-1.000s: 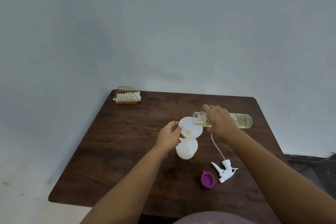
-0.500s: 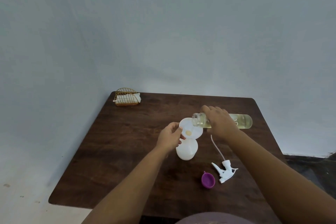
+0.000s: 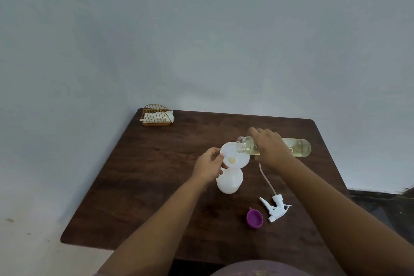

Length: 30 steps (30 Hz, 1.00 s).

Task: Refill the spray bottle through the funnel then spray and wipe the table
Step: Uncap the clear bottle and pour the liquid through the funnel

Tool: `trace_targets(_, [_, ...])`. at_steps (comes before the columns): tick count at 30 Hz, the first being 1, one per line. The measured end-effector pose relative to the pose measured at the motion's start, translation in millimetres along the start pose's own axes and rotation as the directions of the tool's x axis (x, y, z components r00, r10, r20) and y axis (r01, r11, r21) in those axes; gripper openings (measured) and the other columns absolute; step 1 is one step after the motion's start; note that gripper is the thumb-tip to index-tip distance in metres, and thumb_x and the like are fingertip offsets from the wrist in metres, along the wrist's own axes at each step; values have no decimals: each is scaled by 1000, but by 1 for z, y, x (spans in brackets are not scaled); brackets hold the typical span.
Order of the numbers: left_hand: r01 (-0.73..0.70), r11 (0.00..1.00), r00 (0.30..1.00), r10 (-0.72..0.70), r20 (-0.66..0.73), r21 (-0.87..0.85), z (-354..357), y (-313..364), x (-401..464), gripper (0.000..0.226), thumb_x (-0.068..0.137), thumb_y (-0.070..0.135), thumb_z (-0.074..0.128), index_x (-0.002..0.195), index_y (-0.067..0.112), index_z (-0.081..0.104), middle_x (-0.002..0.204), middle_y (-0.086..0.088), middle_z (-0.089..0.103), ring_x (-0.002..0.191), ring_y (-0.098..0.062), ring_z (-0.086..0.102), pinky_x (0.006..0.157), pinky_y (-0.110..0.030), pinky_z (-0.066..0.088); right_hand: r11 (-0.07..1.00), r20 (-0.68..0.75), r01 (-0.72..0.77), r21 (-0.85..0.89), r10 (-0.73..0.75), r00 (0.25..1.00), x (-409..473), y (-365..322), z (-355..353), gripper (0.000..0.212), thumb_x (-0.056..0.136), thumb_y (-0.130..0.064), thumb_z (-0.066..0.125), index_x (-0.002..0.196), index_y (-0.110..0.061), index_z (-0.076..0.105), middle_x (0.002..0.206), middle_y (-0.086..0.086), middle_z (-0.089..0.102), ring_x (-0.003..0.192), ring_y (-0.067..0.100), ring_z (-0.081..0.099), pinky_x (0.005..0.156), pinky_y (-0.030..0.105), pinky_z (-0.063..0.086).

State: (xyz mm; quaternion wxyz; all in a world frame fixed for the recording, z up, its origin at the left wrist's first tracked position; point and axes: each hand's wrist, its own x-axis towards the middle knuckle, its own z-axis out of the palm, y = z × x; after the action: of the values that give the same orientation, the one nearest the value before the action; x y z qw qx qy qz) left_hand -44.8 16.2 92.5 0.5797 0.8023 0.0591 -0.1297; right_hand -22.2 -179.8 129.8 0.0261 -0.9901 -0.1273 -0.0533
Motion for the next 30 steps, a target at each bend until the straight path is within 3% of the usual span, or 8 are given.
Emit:
trace_targets(14, [4, 1000, 1000, -4, -7, -18, 2, 1, 0, 10, 101, 27, 49, 109, 30, 55, 89, 4, 69, 74, -12, 63, 74, -31, 56, 1000, 2, 18, -5, -18, 1000, 1, 0, -1, 48, 67, -12, 69, 110, -16, 46, 93, 0, 56, 86, 22, 53, 73, 31, 35])
trace_targets(21, [-4, 1000, 1000, 4, -1, -21, -1, 0, 0, 18, 101, 27, 48, 117, 25, 58, 93, 1, 70, 74, -11, 63, 70, -29, 54, 1000, -4, 23, -15, -23, 1000, 2, -1, 0, 49, 67, -10, 68, 111, -16, 46, 93, 0, 56, 86, 22, 52, 72, 30, 32])
trace_targets(30, [-15, 999, 1000, 14, -5, -47, 1, -1, 2, 13, 101, 25, 49, 109, 27, 59, 90, 3, 70, 71, -10, 63, 74, -32, 56, 1000, 3, 12, -19, -12, 1000, 3, 0, 1, 46, 67, -10, 66, 108, -16, 46, 92, 0, 55, 87, 22, 52, 72, 30, 32])
